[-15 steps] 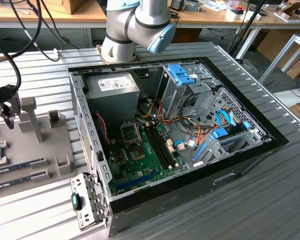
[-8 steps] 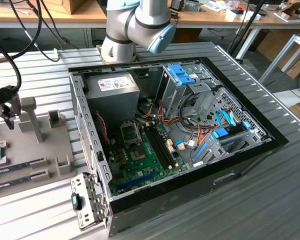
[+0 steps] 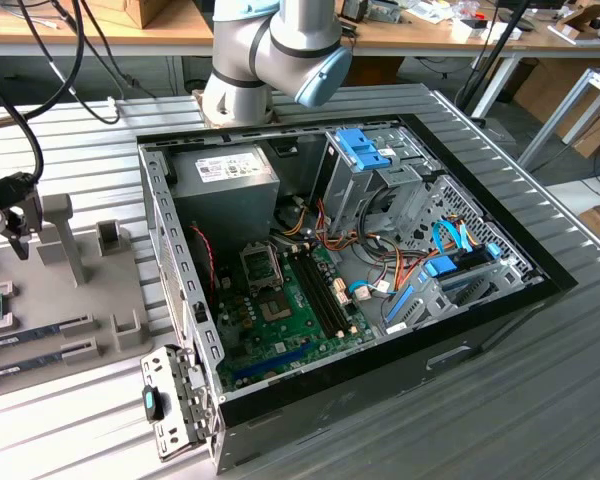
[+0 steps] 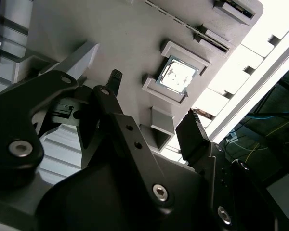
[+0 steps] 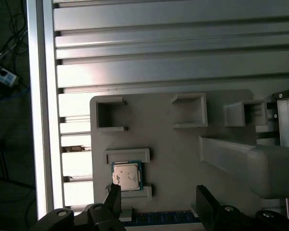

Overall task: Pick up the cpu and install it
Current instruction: 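Pick up the cpu and move it towards the insertion slot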

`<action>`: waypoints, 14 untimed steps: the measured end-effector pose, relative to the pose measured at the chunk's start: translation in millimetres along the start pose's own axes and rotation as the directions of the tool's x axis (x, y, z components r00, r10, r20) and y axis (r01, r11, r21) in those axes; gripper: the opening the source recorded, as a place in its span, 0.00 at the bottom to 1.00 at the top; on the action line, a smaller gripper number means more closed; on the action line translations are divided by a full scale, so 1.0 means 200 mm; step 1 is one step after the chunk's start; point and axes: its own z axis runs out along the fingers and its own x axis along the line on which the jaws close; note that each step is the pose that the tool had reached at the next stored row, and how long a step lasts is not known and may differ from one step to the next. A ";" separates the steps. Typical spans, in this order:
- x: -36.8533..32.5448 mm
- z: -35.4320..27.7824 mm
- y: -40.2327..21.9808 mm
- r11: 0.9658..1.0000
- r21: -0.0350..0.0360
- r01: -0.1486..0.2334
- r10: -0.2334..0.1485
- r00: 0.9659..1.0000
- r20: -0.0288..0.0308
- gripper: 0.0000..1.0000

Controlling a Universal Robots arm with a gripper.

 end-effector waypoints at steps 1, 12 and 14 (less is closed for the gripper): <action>0.000 0.001 0.000 1.000 0.000 0.000 0.000 1.000 0.000 0.72; 0.000 0.012 0.000 1.000 0.000 0.000 0.000 1.000 0.000 0.72; 0.000 0.014 -0.001 1.000 0.000 0.000 0.000 1.000 0.000 0.72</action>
